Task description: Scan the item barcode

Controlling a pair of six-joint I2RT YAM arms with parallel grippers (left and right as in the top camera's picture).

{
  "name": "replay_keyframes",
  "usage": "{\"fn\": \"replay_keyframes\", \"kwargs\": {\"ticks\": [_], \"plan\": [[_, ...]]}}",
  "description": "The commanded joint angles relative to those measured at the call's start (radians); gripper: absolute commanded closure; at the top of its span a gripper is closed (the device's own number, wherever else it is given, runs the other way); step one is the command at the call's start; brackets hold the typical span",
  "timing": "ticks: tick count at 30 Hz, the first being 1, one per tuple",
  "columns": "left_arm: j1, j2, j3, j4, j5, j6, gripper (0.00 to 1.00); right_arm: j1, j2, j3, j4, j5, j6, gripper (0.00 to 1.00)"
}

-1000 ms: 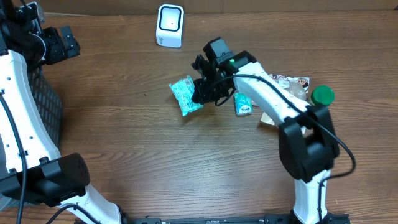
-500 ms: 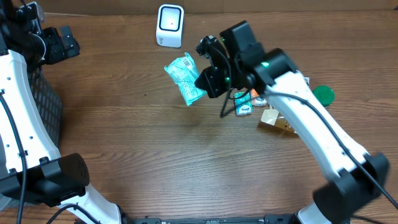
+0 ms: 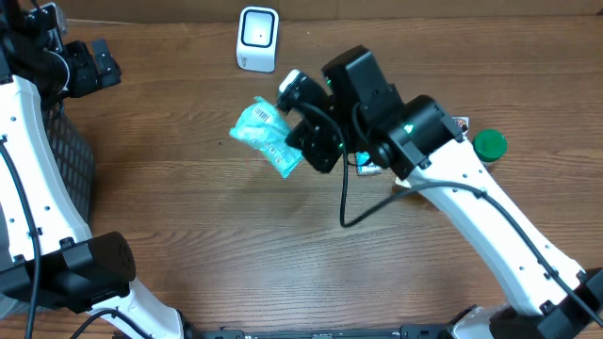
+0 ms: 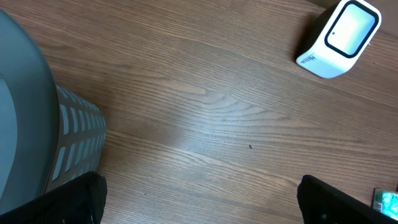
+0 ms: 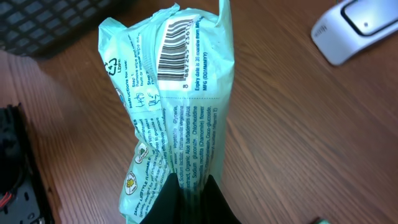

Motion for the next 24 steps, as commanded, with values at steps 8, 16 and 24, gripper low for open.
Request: {"fn": "replay_keyframes", "kwargs": {"ticks": [8,16,24], "plan": [[-0.003,0.000,0.006,0.004,0.011,-0.007,0.00,0.005,-0.050,0.000,0.017,0.006,0.024,0.96],[-0.003,0.000,0.006,0.004,0.011,-0.007,0.00,0.005,0.127,0.000,0.017,0.007,-0.117,0.96],[-0.003,0.000,0.006,0.004,0.011,-0.007,0.00,0.003,0.402,0.000,0.066,0.007,-0.345,0.96]]}}
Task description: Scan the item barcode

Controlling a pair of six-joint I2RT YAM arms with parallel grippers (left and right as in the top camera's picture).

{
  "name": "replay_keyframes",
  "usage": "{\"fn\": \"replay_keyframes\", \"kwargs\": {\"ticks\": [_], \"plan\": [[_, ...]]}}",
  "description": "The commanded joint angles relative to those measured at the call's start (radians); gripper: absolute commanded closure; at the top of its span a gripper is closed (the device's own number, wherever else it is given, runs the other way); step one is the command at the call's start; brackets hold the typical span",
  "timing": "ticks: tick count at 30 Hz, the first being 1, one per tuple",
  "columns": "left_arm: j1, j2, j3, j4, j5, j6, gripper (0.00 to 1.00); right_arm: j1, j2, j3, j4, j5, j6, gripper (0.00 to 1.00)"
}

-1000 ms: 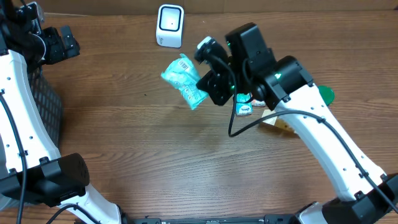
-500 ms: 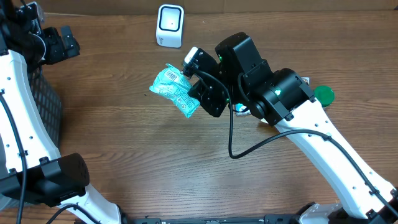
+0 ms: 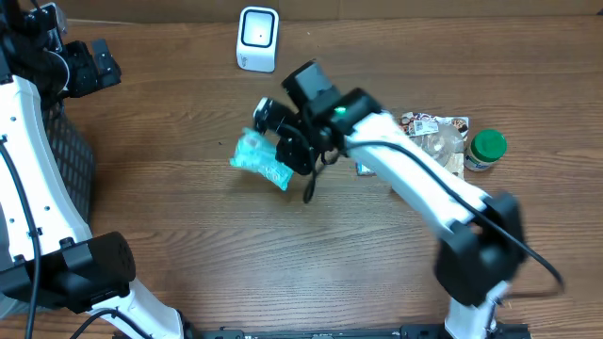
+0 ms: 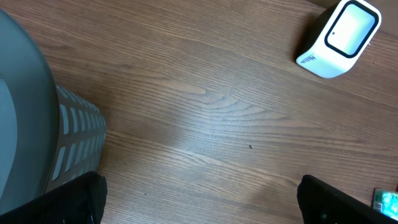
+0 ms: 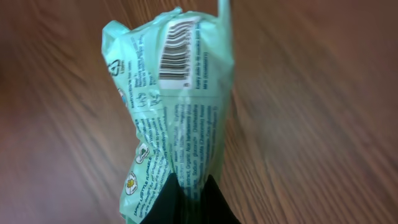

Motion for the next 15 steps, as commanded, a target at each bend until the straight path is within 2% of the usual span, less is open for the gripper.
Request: {"fn": "replay_keyframes", "kwargs": {"ticks": [1,5,9,10,11,12,15], "plan": [[-0.003,0.000,0.006,0.004,0.011,-0.007,0.00,-0.003,0.074,0.000,0.024,-0.006,-0.175,0.96],[-0.003,0.000,0.006,0.004,0.011,-0.007,0.00,-0.004,0.150,0.000,0.057,-0.005,-0.311,0.96],[-0.003,0.000,0.006,0.004,0.011,-0.007,0.00,-0.004,0.180,0.000,0.099,-0.003,-0.346,0.95],[-0.003,0.000,0.006,0.004,0.011,-0.007,0.00,-0.004,0.181,0.000,0.109,-0.003,-0.346,0.89],[-0.003,0.000,0.006,0.004,0.011,-0.007,0.00,-0.004,0.181,0.000,0.118,-0.003,-0.345,0.77],[-0.003,0.000,0.006,0.004,0.011,-0.007,0.00,-0.004,0.181,0.001,0.128,-0.003,-0.344,0.70],[-0.003,0.000,0.006,0.004,0.011,-0.007,0.00,-0.008,0.180,0.009,0.140,-0.003,-0.330,0.64]]}}
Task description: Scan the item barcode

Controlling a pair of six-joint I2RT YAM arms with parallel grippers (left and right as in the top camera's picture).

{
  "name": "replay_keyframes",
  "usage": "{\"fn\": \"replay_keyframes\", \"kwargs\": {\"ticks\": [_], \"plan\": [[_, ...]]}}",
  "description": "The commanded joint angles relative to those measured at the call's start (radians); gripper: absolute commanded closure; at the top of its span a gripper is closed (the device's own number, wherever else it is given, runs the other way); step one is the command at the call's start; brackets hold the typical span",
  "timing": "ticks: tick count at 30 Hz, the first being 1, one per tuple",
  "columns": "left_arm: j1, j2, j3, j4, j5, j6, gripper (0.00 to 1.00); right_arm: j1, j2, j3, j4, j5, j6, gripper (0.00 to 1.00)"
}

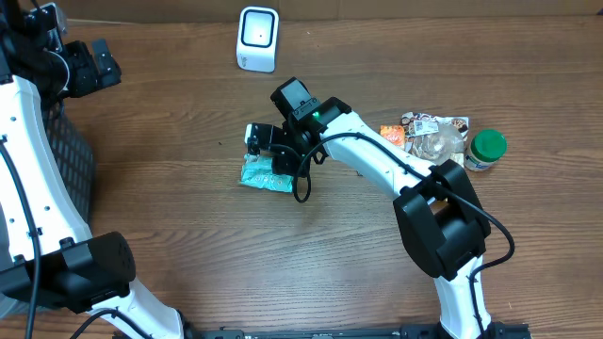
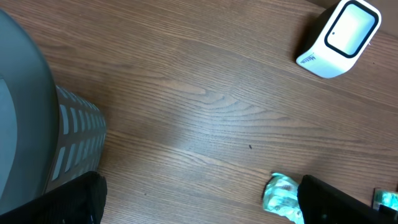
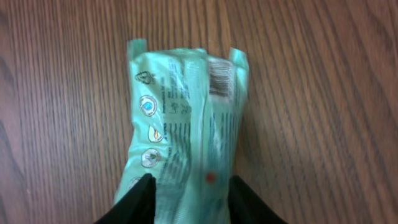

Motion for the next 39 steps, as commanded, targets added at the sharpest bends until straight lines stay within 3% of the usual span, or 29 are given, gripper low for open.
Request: {"fn": "replay_keyframes", "kwargs": {"ticks": [1,4,6,11,14,21,37,39], "plan": [[-0.003,0.000,0.006,0.004,0.011,-0.007,0.00,-0.010,-0.002,0.024,0.005,-0.006,0.021,0.64],[-0.003,0.000,0.006,0.004,0.011,-0.007,0.00,-0.034,-0.009,0.080,-0.011,-0.006,0.224,0.56],[-0.003,0.000,0.006,0.004,0.011,-0.007,0.00,-0.061,-0.019,0.131,-0.038,-0.006,0.436,0.51],[-0.003,0.000,0.006,0.004,0.011,-0.007,0.00,-0.138,-0.027,0.211,-0.182,-0.119,0.957,0.47],[-0.003,0.000,0.006,0.004,0.011,-0.007,0.00,-0.171,-0.020,0.192,-0.276,-0.175,1.148,0.46],[-0.003,0.000,0.006,0.004,0.011,-0.007,0.00,-0.164,-0.019,0.064,-0.253,-0.175,1.231,0.43],[-0.003,0.000,0.006,0.004,0.011,-0.007,0.00,-0.092,-0.007,-0.237,0.208,-0.201,1.400,0.42],[-0.003,0.000,0.006,0.004,0.011,-0.007,0.00,-0.087,-0.002,-0.256,0.256,-0.201,1.413,0.47]]}}
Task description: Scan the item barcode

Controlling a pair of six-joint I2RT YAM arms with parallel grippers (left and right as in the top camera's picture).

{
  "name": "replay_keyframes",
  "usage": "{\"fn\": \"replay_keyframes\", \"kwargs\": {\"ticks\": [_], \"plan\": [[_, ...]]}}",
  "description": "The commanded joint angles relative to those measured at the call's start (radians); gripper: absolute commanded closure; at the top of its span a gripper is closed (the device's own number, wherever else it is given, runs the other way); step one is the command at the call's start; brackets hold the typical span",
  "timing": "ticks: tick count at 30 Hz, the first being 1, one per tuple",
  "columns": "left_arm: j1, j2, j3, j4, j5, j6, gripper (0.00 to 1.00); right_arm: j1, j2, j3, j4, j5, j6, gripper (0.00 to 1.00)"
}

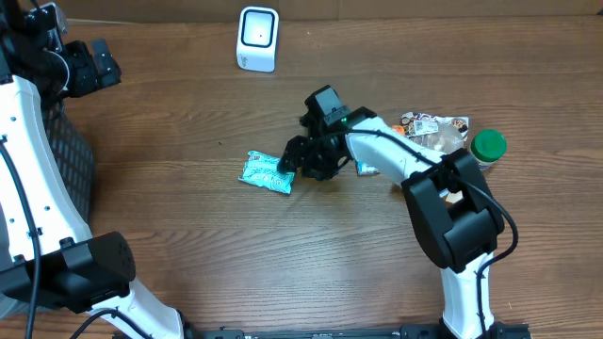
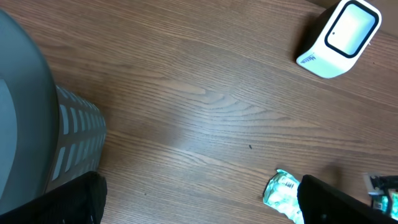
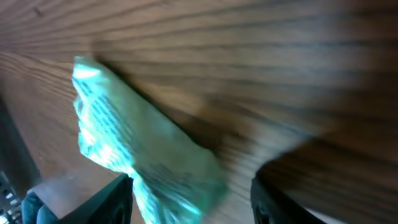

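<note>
The teal wipes packet lies flat on the wooden table, left of centre. My right gripper sits low just to its right, open; in the blurred right wrist view the packet reaches in between the spread fingers, held by neither. The white barcode scanner stands at the back of the table, well away from the packet. My left gripper hangs open at the far left, looking down on the scanner and the packet's end.
A dark mesh basket stands at the left edge, below the left arm. To the right lie a green-lidded jar, crumpled snack packets and a small box partly under the right arm.
The right gripper has shifted from directly over the packet to its right side and now points at it from low down. The packet lies in about the same spot. The left arm is unchanged.
First the right gripper was shut on the packet, holding it up with the barcode showing, below the scanner. It then held it lower and further left. After that the packet lay on the table between open fingers. Now the gripper is beside it.
</note>
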Motion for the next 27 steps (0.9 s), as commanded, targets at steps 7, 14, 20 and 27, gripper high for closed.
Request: {"fn": "replay_keyframes", "kwargs": {"ticks": [7,14,20,27], "plan": [[-0.003,0.000,0.006,0.003,0.011,-0.007,0.00,0.000,0.003,-0.044,0.056,0.016,0.005,0.96],[-0.003,0.000,0.006,0.003,0.011,-0.007,0.00,-0.069,-0.071,0.004,0.021,-0.111,-0.255,0.96],[-0.003,0.000,0.006,0.003,0.011,-0.007,0.00,-0.079,-0.269,0.010,-0.029,-0.136,-0.508,0.96],[-0.003,0.000,0.006,0.003,0.011,-0.007,0.00,-0.074,-0.519,0.010,-0.134,-0.136,-0.544,0.96]]}}
